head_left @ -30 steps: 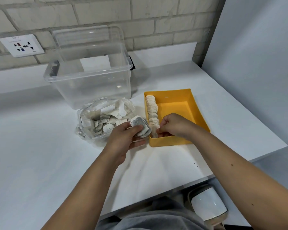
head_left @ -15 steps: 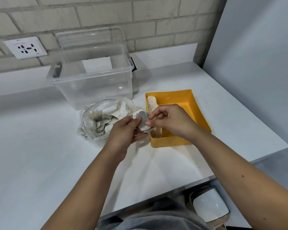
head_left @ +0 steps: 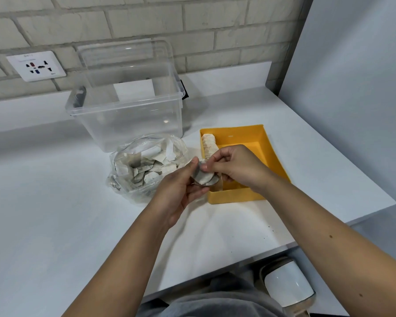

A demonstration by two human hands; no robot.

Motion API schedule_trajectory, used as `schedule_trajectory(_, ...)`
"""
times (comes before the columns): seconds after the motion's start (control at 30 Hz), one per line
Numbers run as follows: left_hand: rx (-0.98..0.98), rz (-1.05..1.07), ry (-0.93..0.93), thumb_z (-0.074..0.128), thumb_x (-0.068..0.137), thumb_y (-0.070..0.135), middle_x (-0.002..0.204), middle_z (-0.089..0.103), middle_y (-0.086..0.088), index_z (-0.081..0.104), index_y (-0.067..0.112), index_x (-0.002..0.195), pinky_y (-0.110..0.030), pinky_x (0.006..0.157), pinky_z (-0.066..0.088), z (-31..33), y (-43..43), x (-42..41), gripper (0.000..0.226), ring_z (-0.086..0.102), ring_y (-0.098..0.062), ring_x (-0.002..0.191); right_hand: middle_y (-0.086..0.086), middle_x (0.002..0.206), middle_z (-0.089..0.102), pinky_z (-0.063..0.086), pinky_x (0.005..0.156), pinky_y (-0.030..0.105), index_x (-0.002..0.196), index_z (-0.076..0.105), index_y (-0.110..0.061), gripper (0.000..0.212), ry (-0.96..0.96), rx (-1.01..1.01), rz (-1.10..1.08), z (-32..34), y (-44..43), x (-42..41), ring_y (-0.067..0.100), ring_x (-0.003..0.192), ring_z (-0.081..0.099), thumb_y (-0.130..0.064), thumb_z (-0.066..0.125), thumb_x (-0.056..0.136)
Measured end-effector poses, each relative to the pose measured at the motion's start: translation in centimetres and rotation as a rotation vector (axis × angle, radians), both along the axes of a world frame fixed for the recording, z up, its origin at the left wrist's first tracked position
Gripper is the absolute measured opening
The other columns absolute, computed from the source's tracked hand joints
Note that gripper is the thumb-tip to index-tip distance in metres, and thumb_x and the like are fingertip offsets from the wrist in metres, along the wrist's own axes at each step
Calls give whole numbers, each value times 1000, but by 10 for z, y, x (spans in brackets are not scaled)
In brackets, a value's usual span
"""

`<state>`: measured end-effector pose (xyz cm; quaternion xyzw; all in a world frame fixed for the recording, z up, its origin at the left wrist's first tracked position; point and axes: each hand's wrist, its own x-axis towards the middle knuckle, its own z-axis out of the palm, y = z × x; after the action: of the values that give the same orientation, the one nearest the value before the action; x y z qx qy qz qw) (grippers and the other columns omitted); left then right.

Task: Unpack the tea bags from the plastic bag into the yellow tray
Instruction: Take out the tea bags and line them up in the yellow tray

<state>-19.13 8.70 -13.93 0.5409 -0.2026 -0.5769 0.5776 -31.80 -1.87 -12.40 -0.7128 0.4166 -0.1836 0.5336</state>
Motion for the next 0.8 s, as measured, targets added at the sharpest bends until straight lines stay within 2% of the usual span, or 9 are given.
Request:
schedule_trajectory(0.07,-8,4,-17,54,99,37,104,75,-15,71,8,105,-33,92,57,2,-1,-1,34,71,-26,101,-11,60,64,42,51,13,78,73,-19,25,100,-136,25,0,0,3,-1,53,55,-36,88,67)
schedule_trajectory(0.13,-11,-5,-20,53,99,37,104,75,-16,71,8,103,-31,88,58,4,-2,-1,35,72,-25,98,-10,61,65,44,56,15,73,72,-21,22,129,-199,51,2,0,6,-1,56,57,-34,89,66)
schedule_trajectory(0.27,-36,-16,82,53,96,45,109,74,-14,68,10,114,-32,92,56,4,-1,4,42,71,-21,98,-6,58,60,40,47,16,83,69,-7,22,-44,34,18,10,-1,5,2,46,50,-21,83,75)
schedule_trajectory(0.33,-47,-35,84,57,91,43,112,74,-12,68,10,117,-30,93,55,1,0,5,43,70,-19,102,-5,57,59,41,46,17,86,67,-6,20,-66,110,40,13,-2,2,6,47,49,-21,79,80)
schedule_trajectory(0.43,-32,8,116,66,86,21,110,73,-11,69,5,109,-28,90,55,-5,1,7,29,71,-16,98,-1,67,63,47,50,20,87,67,-8,12,-177,214,20,13,-3,-2,9,53,52,-16,74,84)
schedule_trajectory(0.53,-8,63,99,64,89,4,107,73,-16,69,1,108,-31,87,56,-9,1,13,19,70,-20,95,-2,68,59,44,48,21,87,63,-9,12,-281,243,-117,11,-10,-10,9,54,49,-13,74,85)
schedule_trajectory(0.6,-4,104,84,64,90,2,97,74,-13,70,1,102,-31,84,57,-8,0,19,13,71,-18,86,1,68,60,47,48,22,86,61,-9,13,-170,187,-132,5,-13,-17,10,53,52,-12,74,85)
schedule_trajectory(0.67,-5,153,79,63,91,2,91,74,-11,70,2,96,-31,83,58,-6,-2,26,9,72,-16,81,6,70,64,52,54,23,86,63,-8,13,37,135,-55,-5,-15,-22,12,56,59,-11,76,83)
schedule_trajectory(0.8,0,196,40,61,93,3,90,74,-8,69,2,95,-31,80,60,-8,-4,31,8,72,-15,80,7,79,72,54,75,32,87,69,-7,18,301,4,49,-21,-14,-18,15,71,64,-17,81,77)
